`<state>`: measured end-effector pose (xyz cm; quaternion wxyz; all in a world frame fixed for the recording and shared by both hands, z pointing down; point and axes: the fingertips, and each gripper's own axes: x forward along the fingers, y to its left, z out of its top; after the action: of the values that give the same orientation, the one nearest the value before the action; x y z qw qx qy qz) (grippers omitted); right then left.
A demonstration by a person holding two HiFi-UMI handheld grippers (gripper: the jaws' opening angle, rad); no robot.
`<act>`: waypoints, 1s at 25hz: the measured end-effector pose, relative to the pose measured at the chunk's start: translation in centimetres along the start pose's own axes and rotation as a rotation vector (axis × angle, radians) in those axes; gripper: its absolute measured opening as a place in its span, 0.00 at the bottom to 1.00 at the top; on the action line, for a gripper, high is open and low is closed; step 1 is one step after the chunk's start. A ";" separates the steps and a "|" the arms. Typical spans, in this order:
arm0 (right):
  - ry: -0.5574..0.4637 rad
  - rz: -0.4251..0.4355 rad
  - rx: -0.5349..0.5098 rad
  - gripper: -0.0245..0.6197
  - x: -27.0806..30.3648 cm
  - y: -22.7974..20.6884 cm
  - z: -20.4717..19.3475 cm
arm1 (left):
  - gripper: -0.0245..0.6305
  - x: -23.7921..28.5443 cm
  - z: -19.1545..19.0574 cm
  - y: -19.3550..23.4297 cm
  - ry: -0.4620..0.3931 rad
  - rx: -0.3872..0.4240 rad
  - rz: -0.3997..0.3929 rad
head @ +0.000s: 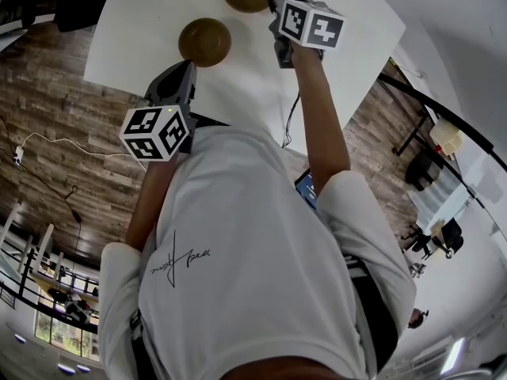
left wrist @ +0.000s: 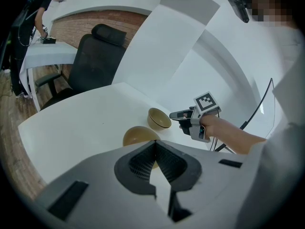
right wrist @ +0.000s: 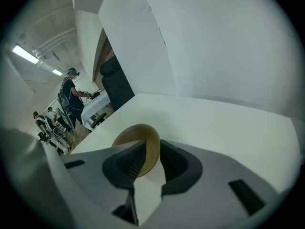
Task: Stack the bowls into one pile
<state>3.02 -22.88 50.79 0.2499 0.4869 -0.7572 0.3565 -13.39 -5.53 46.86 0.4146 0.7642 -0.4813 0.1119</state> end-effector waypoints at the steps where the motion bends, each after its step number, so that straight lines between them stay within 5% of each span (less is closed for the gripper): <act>1: -0.002 -0.002 -0.003 0.17 -0.1 0.0 0.0 | 0.05 0.0 0.0 -0.1 -0.001 0.000 -0.002; 25: -0.020 -0.002 0.029 0.14 -3.6 0.1 -3.2 | 0.05 -1.0 0.0 -1.5 -0.043 0.038 -0.008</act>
<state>4.47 -18.33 50.14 0.2356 0.4947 -0.7540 0.3622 -12.64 -4.58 45.50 0.3901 0.7761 -0.4847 0.1031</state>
